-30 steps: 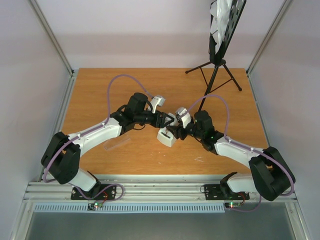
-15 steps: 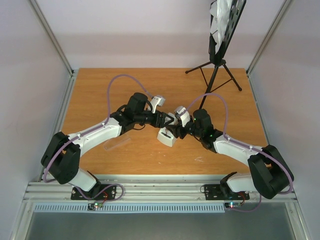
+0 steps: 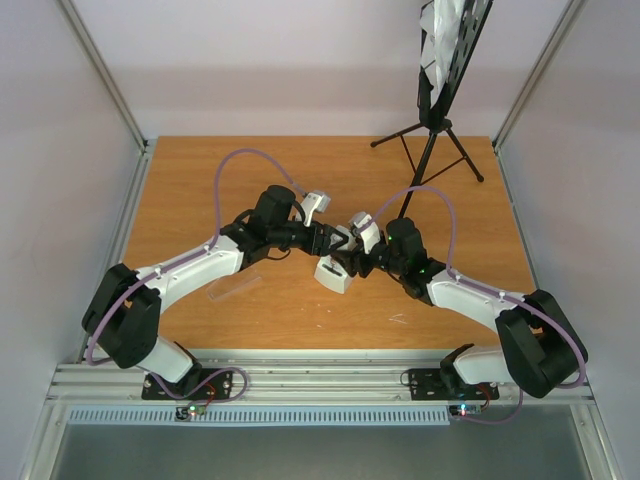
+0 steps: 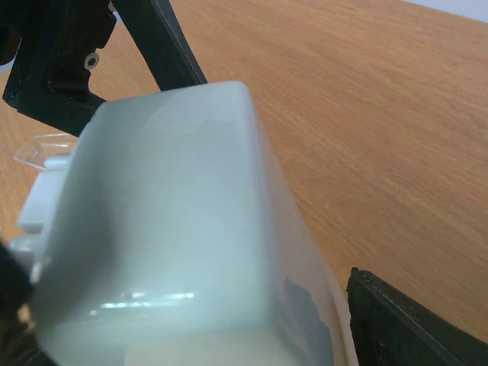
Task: Pack up the instrument practice props
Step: Hook the pendulum onto the metronome.
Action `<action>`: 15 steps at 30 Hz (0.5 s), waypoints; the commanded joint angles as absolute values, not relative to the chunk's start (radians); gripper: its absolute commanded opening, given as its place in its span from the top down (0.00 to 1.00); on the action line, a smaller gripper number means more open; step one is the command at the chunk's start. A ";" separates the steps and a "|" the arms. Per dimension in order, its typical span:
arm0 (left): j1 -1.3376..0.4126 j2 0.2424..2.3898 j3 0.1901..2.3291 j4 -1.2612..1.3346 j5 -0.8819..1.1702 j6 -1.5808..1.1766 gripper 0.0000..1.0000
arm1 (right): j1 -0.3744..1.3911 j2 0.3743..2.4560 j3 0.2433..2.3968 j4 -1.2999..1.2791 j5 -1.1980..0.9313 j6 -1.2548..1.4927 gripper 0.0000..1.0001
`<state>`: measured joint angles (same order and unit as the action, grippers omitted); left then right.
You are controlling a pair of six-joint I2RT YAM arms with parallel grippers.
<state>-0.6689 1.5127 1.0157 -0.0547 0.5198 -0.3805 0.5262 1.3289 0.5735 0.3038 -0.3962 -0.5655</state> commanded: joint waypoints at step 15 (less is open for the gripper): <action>-0.677 1.396 0.966 0.006 0.430 -0.324 0.01 | 0.522 1.097 0.527 0.172 -0.419 -0.526 0.07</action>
<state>-0.6701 1.4750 0.9936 -0.0555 0.4835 -0.3573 0.5262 1.1915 0.5602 0.2340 -0.3988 -0.5549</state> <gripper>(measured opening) 0.968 0.923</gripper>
